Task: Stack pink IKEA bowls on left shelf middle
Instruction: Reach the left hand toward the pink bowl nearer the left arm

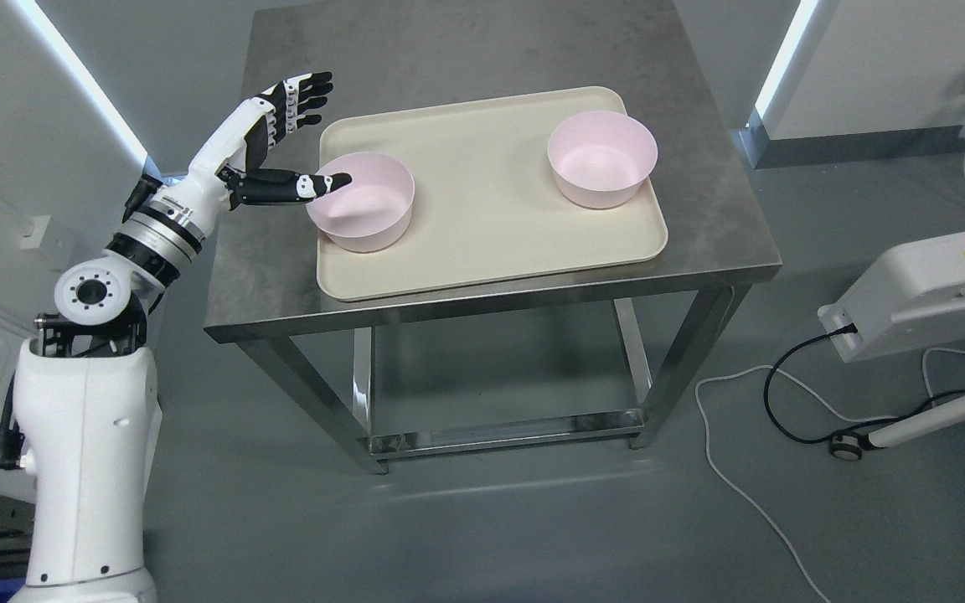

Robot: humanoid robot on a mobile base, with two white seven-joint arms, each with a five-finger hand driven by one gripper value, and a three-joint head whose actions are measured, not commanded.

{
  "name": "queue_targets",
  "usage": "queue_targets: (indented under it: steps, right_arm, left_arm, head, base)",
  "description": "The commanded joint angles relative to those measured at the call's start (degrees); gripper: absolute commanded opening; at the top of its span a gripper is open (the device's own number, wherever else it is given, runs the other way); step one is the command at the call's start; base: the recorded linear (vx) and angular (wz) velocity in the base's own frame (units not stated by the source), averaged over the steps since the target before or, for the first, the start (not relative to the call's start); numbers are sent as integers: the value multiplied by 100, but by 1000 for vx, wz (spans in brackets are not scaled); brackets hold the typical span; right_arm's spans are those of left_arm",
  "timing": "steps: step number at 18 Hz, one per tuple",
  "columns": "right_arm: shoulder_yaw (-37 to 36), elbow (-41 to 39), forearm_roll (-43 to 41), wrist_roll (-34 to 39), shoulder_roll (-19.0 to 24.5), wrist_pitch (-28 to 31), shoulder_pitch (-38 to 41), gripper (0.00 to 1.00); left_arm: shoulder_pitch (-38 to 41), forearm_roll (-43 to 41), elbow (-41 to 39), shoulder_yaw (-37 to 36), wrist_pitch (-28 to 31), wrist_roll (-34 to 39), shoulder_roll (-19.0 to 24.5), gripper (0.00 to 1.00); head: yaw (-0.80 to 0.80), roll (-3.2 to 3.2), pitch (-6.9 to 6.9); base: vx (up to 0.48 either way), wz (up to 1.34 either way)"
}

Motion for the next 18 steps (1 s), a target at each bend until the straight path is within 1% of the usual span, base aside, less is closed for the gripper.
queue_targets:
  steps: [1,5,8,11,13,16,18]
  right_arm:
    - [0,0,0,0,-100,0,7,100]
    - [0,0,0,0,-100,0,-2,100]
    - [0,0,0,0,-100,0,-2,100]
    - [0,0,0,0,-100,0,-2,100]
    - [0,0,0,0,-100,0,-2,100]
    - [0,0,0,0,-100,0,-2,100]
    - [0,0,0,0,-100,0,7,100]
  left_arm:
    - [-1010,-1035,1391,-1088,213,-290,381,82]
    - [-1117,-1511,1595,-1343,213,-299,205,81]
    - [-1100,-1592,1647,-1406,204,-299,170,71]
    - [-1108,-1688,1735,-1493,178,-290,135,65]
    - [-1117,-1915,1770,-1555,151,-282,134,62]
    - [-1161,-2346,1770,-1634,99,-255,99,61]
    - [-1213,-2505,1762,-1625,-76,-246,90,53]
  head:
    - [0,0,0]
    - [0,0,0]
    - [0,0,0]
    - [0,0,0]
    - [0,0,0]
    - [0,0,0]
    - [0,0,0]
  base:
    - [0,0]
    - [0,0]
    - [0,0]
    - [0,0]
    - [0,0]
    - [0,0]
    - [0,0]
